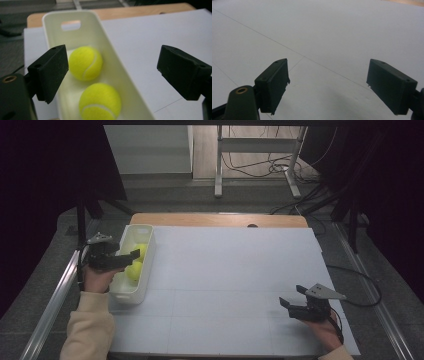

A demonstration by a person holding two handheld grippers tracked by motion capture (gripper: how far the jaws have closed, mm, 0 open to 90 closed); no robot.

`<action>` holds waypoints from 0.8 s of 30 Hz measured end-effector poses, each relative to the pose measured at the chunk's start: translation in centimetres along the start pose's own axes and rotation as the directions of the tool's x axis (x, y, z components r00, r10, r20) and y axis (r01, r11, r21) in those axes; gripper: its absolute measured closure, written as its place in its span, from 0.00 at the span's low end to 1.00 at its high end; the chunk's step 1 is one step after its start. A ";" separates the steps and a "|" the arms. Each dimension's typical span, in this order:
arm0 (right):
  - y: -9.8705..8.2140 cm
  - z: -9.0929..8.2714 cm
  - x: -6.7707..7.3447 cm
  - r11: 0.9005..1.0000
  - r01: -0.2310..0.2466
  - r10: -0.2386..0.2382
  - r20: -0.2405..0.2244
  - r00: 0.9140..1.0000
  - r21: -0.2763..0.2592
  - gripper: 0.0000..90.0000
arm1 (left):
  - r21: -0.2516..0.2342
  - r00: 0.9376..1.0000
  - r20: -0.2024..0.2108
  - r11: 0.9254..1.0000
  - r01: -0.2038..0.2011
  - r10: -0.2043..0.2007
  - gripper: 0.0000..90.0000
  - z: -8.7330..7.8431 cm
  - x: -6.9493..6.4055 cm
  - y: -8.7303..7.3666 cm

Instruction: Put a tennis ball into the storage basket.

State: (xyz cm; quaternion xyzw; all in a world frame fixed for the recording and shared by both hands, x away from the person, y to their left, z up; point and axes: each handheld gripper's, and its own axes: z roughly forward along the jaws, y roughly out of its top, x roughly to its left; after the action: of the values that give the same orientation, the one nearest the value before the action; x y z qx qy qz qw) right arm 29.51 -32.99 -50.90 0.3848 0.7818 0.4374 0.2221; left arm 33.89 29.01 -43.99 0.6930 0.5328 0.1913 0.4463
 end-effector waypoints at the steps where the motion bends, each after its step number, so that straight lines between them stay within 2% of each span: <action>1: 0.0 0.0 0.0 1.000 0.000 0.000 0.000 1.000 0.000 0.20 | -0.013 1.000 0.010 1.000 -0.007 0.007 0.12 -0.1 -0.2 0.1; 7: 0.0 0.0 0.0 1.000 0.000 0.000 0.002 1.000 0.000 0.20 | -0.061 0.996 0.082 0.998 -0.034 0.039 0.13 -0.3 -1.5 0.4; 8: 0.0 -0.1 0.0 1.000 0.000 0.000 0.002 1.000 0.000 0.20 | -0.061 0.996 0.082 0.998 -0.034 0.039 0.13 -0.3 -1.5 0.4; 9: 0.0 -0.1 0.0 1.000 0.000 0.000 0.002 1.000 0.000 0.20 | -0.065 0.993 0.104 0.997 -0.044 0.051 0.13 -0.3 -2.0 0.4; 12: 0.0 -0.1 0.0 1.000 0.000 0.000 0.002 1.000 -0.001 0.20 | -0.067 0.992 0.112 0.996 -0.057 0.065 0.12 -0.3 -2.5 0.4; 14: 0.0 -0.1 0.0 1.000 0.001 -0.001 0.001 1.000 0.000 0.20 | -0.075 0.987 0.146 0.995 -0.058 0.068 0.13 -0.2 -3.2 0.2; 15: 0.0 -0.1 0.0 1.000 0.001 -0.001 0.001 1.000 0.000 0.20 | -0.075 0.987 0.146 0.995 -0.058 0.068 0.13 -0.2 -3.2 0.2; 18: 0.0 -0.1 0.0 1.000 -0.001 0.001 0.001 1.000 -0.001 0.20 | -0.073 0.980 0.185 0.996 -0.057 0.070 0.13 0.0 -3.9 0.0; 24: 0.0 -0.1 0.0 1.000 -0.004 0.004 -0.002 1.000 -0.006 0.20 | -0.072 0.968 0.228 0.993 -0.094 0.108 0.13 0.6 -6.1 -0.6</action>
State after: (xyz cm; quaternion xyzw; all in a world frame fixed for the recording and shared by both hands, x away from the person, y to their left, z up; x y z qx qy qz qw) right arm 29.40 -33.02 -50.82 0.3851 0.7800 0.4406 0.2217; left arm 31.79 23.23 -43.56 0.7228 0.4352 0.1477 0.5161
